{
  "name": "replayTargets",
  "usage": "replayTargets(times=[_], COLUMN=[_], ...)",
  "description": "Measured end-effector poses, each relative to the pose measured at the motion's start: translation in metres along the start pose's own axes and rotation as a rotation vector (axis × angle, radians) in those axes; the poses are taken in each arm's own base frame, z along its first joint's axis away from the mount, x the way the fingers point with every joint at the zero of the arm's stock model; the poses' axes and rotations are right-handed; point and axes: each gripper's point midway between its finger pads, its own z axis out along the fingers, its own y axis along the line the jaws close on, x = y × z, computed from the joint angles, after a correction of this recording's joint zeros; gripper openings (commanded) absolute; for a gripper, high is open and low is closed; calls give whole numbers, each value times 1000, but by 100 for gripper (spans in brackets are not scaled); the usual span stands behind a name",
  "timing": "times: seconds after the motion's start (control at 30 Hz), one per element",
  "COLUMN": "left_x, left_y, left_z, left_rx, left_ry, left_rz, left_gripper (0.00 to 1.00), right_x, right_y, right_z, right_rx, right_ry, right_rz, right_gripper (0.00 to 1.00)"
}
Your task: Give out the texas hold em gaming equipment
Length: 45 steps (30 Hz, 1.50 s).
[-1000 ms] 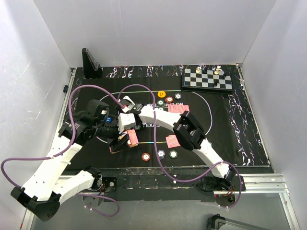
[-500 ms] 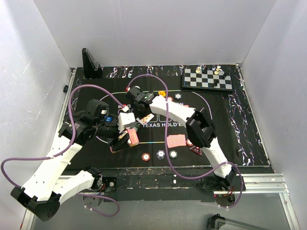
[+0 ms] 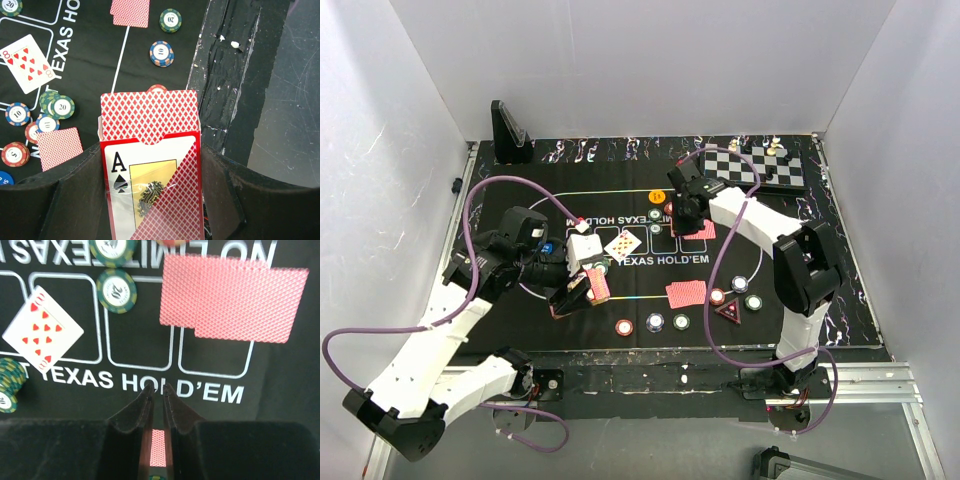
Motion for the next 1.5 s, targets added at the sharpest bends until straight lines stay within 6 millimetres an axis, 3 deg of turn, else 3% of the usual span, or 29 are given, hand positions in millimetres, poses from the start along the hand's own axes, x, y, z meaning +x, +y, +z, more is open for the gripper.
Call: replayTargets(times=[0.23,0.53,0.93,1.5], left_x=[1,-2,-2,-3], left_y=[1,5,5,3], left_z=[3,6,6,2], left_rx=[6,14,14,10], left_ry=[10,16,16,13], left_rz=[-9,-18,-18,-4], left_gripper=[20,20,20,20], right_x=[44,46,13,-28], right_y=[-6,-10,-42,-79], right_z=[20,54,68,82], right_rx=[-11,-8,-12,49], right_ry=[108,119,79,22], right_rz=[68,161,340,426], right_gripper=[14,8,8,4])
